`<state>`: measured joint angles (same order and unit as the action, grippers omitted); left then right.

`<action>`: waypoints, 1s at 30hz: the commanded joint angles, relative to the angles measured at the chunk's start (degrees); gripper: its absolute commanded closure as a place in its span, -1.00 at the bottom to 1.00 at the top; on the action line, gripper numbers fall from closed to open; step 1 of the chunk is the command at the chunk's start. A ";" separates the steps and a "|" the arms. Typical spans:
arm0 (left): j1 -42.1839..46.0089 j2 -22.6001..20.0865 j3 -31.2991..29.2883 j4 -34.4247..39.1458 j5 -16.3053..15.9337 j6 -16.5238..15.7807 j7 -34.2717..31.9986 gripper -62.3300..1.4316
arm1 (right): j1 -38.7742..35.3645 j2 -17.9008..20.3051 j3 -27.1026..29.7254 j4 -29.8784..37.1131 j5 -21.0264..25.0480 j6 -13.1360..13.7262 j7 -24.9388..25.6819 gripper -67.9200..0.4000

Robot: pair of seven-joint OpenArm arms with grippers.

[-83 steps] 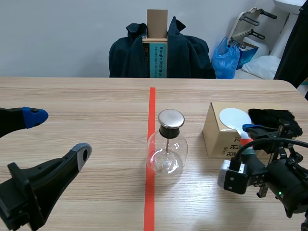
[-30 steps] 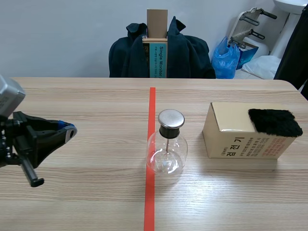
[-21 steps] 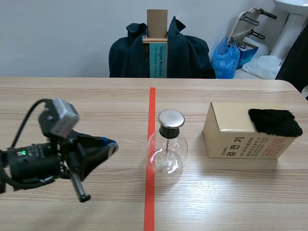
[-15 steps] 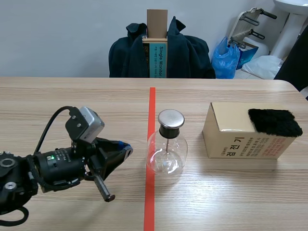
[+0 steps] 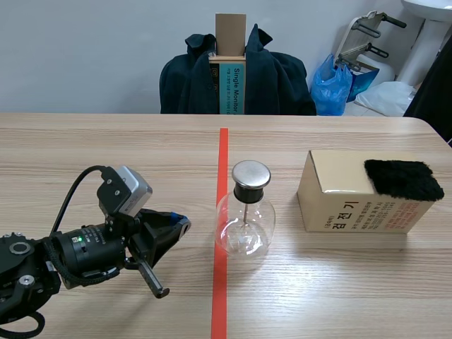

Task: Do the electroscope experiment.
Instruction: 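Bring the plate to the electroscope and point at the metal foil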

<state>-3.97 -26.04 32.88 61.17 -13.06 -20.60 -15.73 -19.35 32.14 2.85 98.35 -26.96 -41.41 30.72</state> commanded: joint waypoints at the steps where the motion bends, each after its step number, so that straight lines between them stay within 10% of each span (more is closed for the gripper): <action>1: -0.20 0.00 -0.70 1.33 -0.59 -0.07 -1.27 0.90 | 1.81 -1.88 -1.18 1.09 -1.27 -1.01 0.87 0.96; 17: -0.17 1.27 -0.70 1.33 2.21 -0.09 -1.38 0.90 | 2.21 -12.98 -12.90 -11.96 -30.42 -1.05 -4.92 0.96; 30: -0.17 1.25 -0.70 1.33 2.21 -0.09 -1.36 0.90 | 2.38 -13.44 -13.16 -22.64 -36.54 -1.01 -5.92 0.96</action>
<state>-3.81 -24.93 32.82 61.17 -10.31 -20.62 -16.16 -17.82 18.11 -10.96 74.46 -63.70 -41.32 24.75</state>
